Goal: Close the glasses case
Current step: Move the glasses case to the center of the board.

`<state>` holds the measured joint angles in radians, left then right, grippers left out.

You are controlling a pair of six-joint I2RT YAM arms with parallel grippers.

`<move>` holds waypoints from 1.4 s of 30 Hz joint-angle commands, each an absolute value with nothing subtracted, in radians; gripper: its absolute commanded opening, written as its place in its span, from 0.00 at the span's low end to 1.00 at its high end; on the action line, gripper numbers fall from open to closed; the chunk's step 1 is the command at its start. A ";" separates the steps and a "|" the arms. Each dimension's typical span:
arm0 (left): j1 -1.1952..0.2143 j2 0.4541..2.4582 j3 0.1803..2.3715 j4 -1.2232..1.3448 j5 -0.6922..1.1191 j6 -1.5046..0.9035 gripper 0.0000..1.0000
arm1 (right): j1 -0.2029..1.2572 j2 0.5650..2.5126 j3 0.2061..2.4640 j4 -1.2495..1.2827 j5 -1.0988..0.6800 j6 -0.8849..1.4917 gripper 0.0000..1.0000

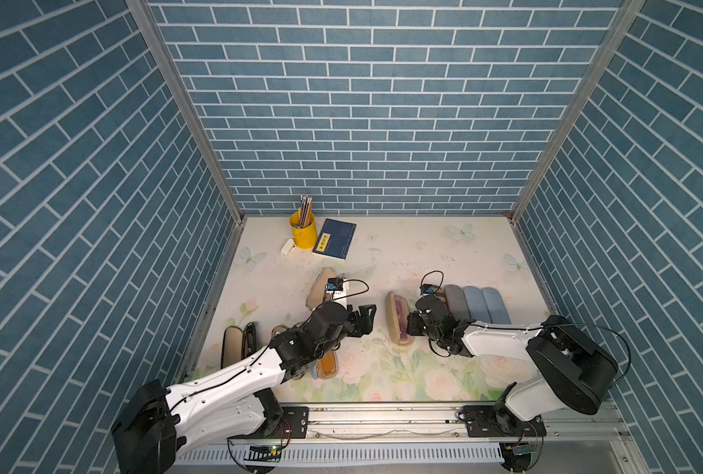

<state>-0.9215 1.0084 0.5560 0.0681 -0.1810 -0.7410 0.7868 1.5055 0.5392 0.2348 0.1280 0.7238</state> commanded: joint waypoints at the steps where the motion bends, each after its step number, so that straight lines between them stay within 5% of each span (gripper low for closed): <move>1: -0.932 1.024 0.534 0.105 -0.174 -0.750 0.83 | 0.763 1.497 0.549 0.205 0.149 0.678 0.06; 21: -0.959 1.193 0.533 0.261 -0.127 -0.781 0.78 | 0.673 1.485 0.595 0.156 0.149 0.617 0.06; 42: -0.962 1.493 0.687 0.366 -0.057 -0.806 0.70 | 0.642 1.382 0.576 0.163 0.073 0.585 0.21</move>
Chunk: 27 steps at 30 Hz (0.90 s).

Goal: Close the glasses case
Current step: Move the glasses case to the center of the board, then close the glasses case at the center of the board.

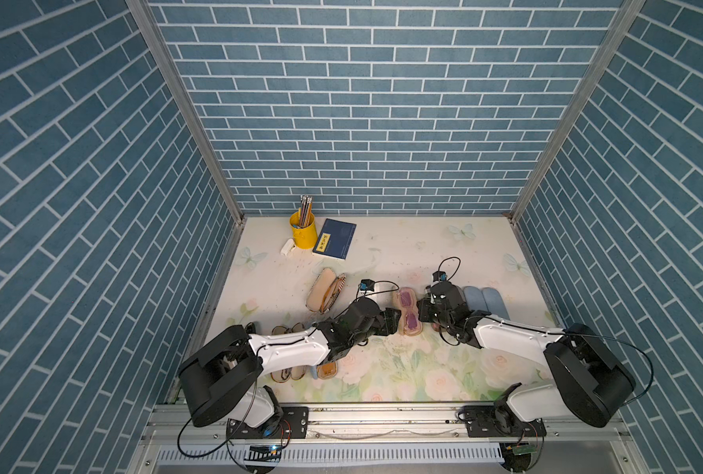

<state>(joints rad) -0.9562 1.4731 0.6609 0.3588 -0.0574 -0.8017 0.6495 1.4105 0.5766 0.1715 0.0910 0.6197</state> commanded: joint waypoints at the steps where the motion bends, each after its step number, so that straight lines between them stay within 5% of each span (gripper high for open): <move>1: -0.961 1.498 0.689 0.366 -0.059 -0.807 0.70 | 0.642 1.377 0.574 0.164 0.069 0.584 0.21; 17: -0.961 1.517 0.714 0.394 -0.056 -0.828 0.58 | 0.637 1.351 0.543 0.145 0.007 0.546 0.19; 20: -0.962 1.542 0.726 0.401 -0.043 -0.827 0.48 | 0.637 1.372 0.534 0.164 -0.011 0.548 0.18; 27: -0.963 1.578 0.754 0.394 -0.029 -0.825 0.41 | 0.637 1.393 0.516 0.189 -0.024 0.555 0.17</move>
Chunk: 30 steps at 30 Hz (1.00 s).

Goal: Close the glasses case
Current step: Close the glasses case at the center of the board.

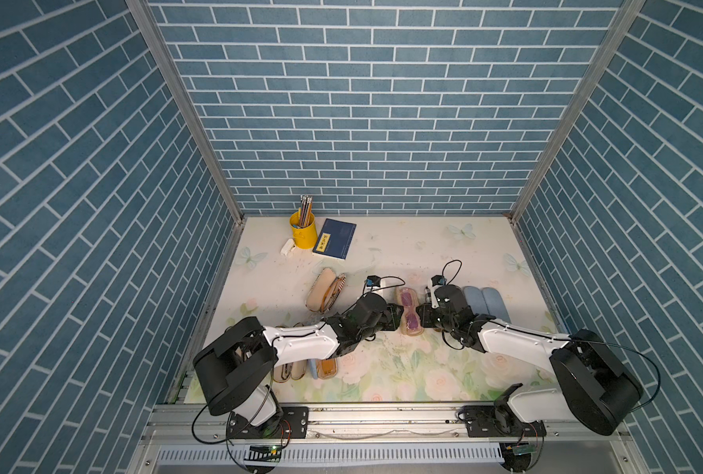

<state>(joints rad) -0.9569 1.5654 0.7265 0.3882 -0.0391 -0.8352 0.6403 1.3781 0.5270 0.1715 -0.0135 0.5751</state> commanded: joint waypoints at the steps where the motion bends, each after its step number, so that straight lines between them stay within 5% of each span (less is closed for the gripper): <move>1: -0.963 1.580 0.755 0.392 -0.030 -0.825 0.41 | 0.637 1.394 0.516 0.189 -0.023 0.555 0.17; 30: -0.962 1.637 0.796 0.356 -0.028 -0.804 0.30 | 0.637 1.385 0.482 0.196 0.009 0.563 0.14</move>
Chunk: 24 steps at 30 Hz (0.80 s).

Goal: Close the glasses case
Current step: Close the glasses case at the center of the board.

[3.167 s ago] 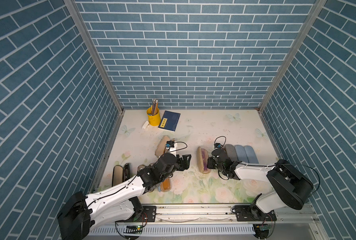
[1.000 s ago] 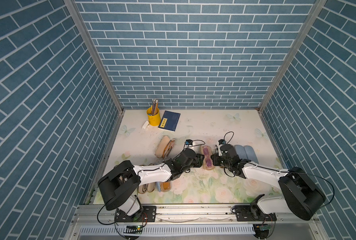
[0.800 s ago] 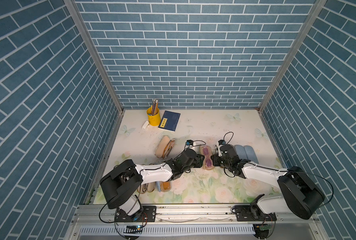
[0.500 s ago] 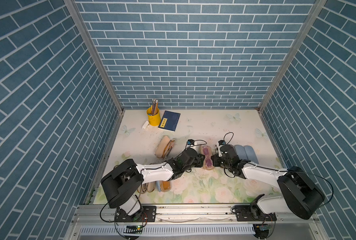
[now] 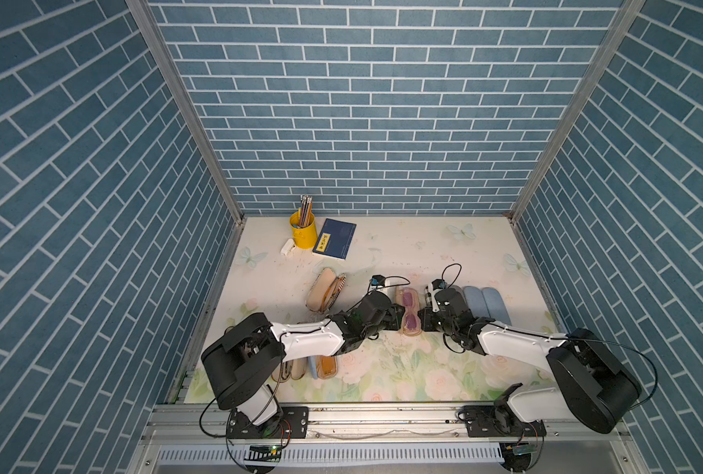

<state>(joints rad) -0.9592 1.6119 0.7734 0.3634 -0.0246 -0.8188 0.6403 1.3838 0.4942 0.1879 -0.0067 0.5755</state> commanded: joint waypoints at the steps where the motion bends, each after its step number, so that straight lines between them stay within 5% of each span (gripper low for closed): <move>1: -0.962 1.641 0.798 0.356 -0.028 -0.803 0.30 | 0.637 1.386 0.483 0.197 0.009 0.563 0.14; 24: -0.965 1.680 0.833 0.327 -0.031 -0.785 0.21 | 0.636 1.403 0.476 0.224 0.000 0.566 0.11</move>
<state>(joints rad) -0.9592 1.6600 0.8024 0.3496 -0.0280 -0.8074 0.6403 1.3891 0.4923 0.2054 -0.0048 0.5755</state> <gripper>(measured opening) 0.209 0.109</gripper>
